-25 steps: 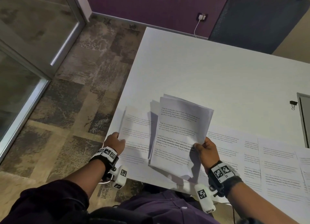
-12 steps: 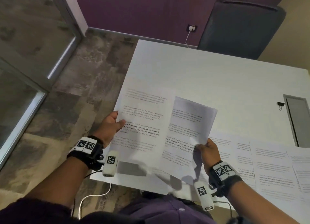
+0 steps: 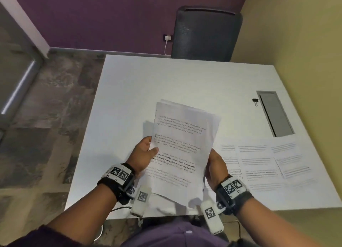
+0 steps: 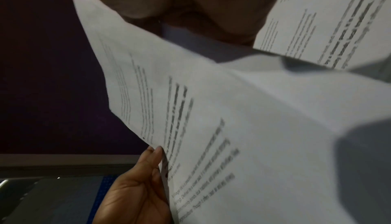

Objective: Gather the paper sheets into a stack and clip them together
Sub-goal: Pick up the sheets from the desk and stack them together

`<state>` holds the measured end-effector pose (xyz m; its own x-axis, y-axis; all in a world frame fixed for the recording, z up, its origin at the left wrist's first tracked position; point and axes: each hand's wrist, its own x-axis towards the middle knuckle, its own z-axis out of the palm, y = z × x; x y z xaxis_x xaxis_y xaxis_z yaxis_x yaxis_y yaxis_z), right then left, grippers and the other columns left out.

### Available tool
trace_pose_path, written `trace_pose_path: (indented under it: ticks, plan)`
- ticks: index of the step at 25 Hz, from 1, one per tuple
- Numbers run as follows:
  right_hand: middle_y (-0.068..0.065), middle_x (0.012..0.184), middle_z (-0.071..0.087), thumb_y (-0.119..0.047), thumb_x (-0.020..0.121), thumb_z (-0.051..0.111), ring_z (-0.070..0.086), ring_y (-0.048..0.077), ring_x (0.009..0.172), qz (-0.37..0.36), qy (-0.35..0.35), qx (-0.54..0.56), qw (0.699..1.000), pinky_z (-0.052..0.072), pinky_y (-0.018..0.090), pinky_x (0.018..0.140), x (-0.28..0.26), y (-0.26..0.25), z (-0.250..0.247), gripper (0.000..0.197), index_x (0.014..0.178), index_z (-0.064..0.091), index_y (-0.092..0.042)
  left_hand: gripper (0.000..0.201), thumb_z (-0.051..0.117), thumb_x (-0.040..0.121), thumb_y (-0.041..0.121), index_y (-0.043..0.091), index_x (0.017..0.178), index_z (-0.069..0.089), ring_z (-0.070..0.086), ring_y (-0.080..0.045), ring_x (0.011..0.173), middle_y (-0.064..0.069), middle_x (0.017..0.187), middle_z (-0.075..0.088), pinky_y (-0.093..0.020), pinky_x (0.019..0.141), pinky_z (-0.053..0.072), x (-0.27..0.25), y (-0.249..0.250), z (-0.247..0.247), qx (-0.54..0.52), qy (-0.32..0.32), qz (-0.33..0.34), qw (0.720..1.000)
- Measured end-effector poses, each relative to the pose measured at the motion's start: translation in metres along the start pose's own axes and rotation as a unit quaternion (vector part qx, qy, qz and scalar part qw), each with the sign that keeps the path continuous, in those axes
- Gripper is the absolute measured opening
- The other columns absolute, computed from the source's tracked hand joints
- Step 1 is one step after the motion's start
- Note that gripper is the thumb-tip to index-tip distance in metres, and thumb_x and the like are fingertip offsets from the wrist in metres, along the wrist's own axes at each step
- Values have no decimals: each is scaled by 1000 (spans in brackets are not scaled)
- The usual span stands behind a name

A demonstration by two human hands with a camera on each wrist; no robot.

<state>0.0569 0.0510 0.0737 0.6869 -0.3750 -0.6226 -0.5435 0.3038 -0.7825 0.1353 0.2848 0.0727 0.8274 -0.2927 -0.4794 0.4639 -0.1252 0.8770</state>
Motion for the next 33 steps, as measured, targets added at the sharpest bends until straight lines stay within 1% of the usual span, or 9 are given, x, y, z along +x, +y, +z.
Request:
trace_pose_path:
  ticks: [4,8,10,13,18,21,25,29,33]
  plan:
    - [6,130,67,-54,97,46,61,24,123,-16,-56,108,992,44,42,108,-12,-17,-47,55,133,60,-15,29,52,99,-3,17,116,63,69,-23,112,-1,115,75,-40,97,55,1,5,57,-13,7,4,1000]
    - [-5,82,77,-4,92,61,70,21,82,-137,-58,-84,985,54,30,73,-7,-41,-122,18,93,70,-20,30,53,98,-2,19,116,62,71,-19,109,-1,116,75,-41,99,54,-7,14,130,6,28,13,1000]
    - [-7,64,74,1,90,60,68,18,69,-164,-70,-138,974,53,30,66,5,-45,-158,21,83,68,-18,32,53,97,-4,22,116,60,73,-11,100,2,112,75,-29,86,59,-14,20,164,30,36,38,998]
    - [-11,72,76,1,91,60,71,8,68,-192,-78,-158,965,54,20,61,14,-51,-194,18,93,71,-14,31,54,97,-1,23,115,62,73,-7,95,5,106,75,-19,74,58,-18,21,201,65,60,62,994]
    - [-20,52,63,1,92,59,58,-4,50,-207,-115,-235,943,43,12,52,31,-45,-221,46,64,70,-35,22,60,96,4,14,114,68,72,-25,100,-4,106,77,-40,85,59,-18,4,225,90,69,23,993]
    - [-21,75,61,4,93,57,61,-11,69,-241,-125,-312,910,41,12,61,41,-26,-232,32,97,72,-24,24,58,96,0,8,117,65,70,-21,103,-5,108,75,-33,88,57,-19,-6,234,91,50,-20,994]
    - [2,90,64,-8,96,60,60,12,78,-180,-95,-309,929,41,5,57,56,-22,-240,14,107,66,-6,19,54,102,17,7,92,67,62,8,70,18,71,70,-21,69,46,-19,-5,243,128,38,-17,991]
    - [-11,56,56,-16,96,59,52,5,51,-104,-76,-344,930,38,14,47,58,-19,-230,24,73,55,-14,19,52,102,16,31,112,57,62,-6,105,13,114,66,-27,91,49,-14,-4,240,94,11,-41,995]
    - [2,45,41,-29,100,55,41,16,36,5,-36,-410,911,38,26,46,60,-14,-218,47,57,44,-12,16,47,105,19,28,117,54,59,-4,95,17,105,63,-18,72,43,-3,-4,228,144,-36,-52,987]
